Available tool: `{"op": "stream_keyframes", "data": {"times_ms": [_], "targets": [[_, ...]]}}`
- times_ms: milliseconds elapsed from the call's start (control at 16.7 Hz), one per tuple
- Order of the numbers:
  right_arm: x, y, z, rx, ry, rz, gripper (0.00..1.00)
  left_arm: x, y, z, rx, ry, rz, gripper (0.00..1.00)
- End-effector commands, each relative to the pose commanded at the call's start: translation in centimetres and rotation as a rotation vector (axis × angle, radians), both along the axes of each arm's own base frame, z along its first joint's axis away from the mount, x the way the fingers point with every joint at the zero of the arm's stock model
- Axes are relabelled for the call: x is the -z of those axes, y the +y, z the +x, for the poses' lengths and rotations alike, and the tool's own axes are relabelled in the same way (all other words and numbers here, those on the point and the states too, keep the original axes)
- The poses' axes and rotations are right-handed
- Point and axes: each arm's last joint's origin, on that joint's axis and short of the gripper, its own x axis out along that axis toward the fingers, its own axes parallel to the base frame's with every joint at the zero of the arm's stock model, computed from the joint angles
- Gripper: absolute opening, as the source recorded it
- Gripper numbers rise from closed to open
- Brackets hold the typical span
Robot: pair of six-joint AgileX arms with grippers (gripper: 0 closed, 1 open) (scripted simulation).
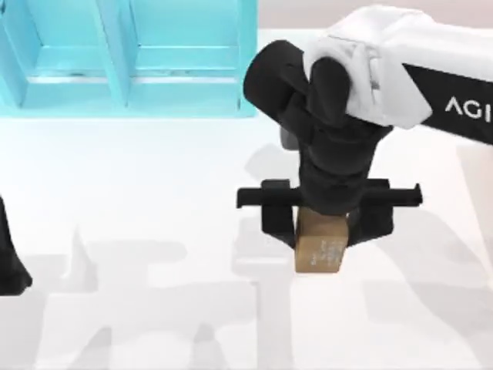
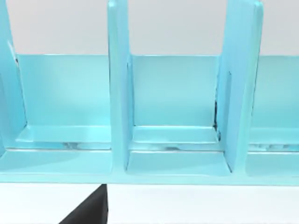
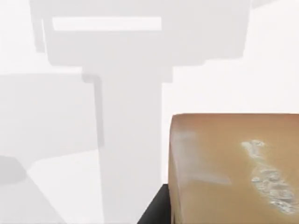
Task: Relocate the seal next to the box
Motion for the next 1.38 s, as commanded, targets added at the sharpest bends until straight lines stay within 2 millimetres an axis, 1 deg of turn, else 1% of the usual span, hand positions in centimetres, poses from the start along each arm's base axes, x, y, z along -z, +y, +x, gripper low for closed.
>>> {"op": "stream_keyframes", "data": {"times_ms": [120, 240, 360, 420, 480, 540, 600, 720, 1020, 1200, 1380], "targets": [[-1.6, -5.0, 1.0, 0.001, 0.002, -0.004, 0.00, 0.0, 0.0, 0.0, 0.000, 0.000, 0.000, 1.00], [-3.1, -10.3, 1.1, -0.004, 0.006, -0.007, 0.00, 0.0, 0.0, 0.0, 0.000, 0.000, 0.000, 1.00], [-4.3, -15.4, 0.3, -0.007, 0.003, -0.006, 0.00, 0.0, 0.0, 0.0, 0.000, 0.000, 0.000, 1.00], [-4.8, -17.4, -0.4, -0.008, 0.001, -0.006, 0.00, 0.0, 0.0, 0.0, 0.000, 0.000, 0.000, 1.00], [-5.2, -19.1, -1.2, -0.008, -0.002, -0.005, 0.00, 0.0, 0.0, 0.0, 0.000, 0.000, 0.000, 1.00], [-5.5, -20.3, -1.9, -0.009, -0.003, -0.005, 0.00, 0.0, 0.0, 0.0, 0.000, 0.000, 0.000, 1.00], [-5.7, -21.2, -2.5, -0.009, -0.003, -0.004, 0.00, 0.0, 0.0, 0.0, 0.000, 0.000, 0.000, 1.00], [-5.8, -22.0, -3.1, -0.009, -0.002, -0.004, 0.00, 0.0, 0.0, 0.0, 0.000, 0.000, 0.000, 1.00], [-5.7, -21.9, -3.0, -0.010, -0.003, -0.005, 0.00, 0.0, 0.0, 0.0, 0.000, 0.000, 0.000, 1.00], [-4.2, -21.9, -2.9, -0.007, -0.004, -0.004, 0.00, 0.0, 0.0, 0.0, 0.000, 0.000, 0.000, 1.00], [-1.7, -21.9, -2.9, -0.005, -0.001, -0.005, 0.00, 0.0, 0.0, 0.0, 0.000, 0.000, 0.000, 1.00]]}}
